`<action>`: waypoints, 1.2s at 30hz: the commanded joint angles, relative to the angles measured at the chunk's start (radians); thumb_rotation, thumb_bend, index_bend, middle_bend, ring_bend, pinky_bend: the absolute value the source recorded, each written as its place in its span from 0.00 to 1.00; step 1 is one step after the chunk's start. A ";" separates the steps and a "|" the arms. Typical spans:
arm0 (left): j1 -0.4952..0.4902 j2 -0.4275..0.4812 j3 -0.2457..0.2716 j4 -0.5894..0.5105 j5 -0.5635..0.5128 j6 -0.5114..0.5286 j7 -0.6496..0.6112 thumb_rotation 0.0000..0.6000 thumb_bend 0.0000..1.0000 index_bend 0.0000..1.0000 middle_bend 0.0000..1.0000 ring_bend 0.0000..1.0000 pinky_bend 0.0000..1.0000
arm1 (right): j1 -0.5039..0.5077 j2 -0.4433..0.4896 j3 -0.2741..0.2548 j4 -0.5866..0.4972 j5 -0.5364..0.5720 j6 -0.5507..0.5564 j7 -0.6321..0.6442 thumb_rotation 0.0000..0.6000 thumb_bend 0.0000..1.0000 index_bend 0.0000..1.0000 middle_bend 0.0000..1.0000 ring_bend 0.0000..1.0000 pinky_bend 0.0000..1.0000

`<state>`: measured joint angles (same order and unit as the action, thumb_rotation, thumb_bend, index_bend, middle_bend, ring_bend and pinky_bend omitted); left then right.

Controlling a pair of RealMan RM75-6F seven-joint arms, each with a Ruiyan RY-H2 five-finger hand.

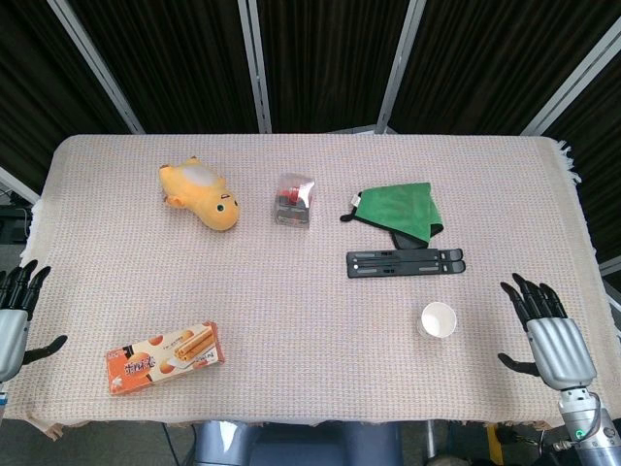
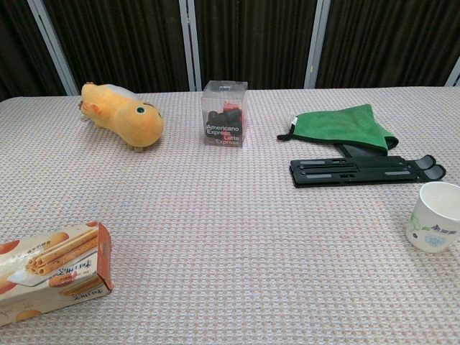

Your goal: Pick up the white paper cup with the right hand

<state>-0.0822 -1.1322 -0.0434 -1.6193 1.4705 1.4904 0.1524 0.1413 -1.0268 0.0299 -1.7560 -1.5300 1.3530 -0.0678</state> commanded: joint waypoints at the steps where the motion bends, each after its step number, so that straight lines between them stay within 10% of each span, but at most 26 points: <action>1: 0.000 0.000 0.000 0.000 0.001 0.001 -0.002 1.00 0.00 0.00 0.00 0.00 0.00 | 0.029 0.036 -0.010 -0.055 -0.021 -0.047 -0.008 1.00 0.04 0.01 0.00 0.00 0.00; 36: -0.005 0.002 -0.001 -0.001 -0.002 -0.008 0.001 1.00 0.00 0.00 0.00 0.00 0.00 | 0.240 -0.080 0.036 -0.181 0.330 -0.349 -0.336 1.00 0.07 0.16 0.00 0.00 0.00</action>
<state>-0.0867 -1.1304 -0.0445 -1.6199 1.4687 1.4823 0.1529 0.3720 -1.0962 0.0625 -1.9464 -1.2155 1.0124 -0.3930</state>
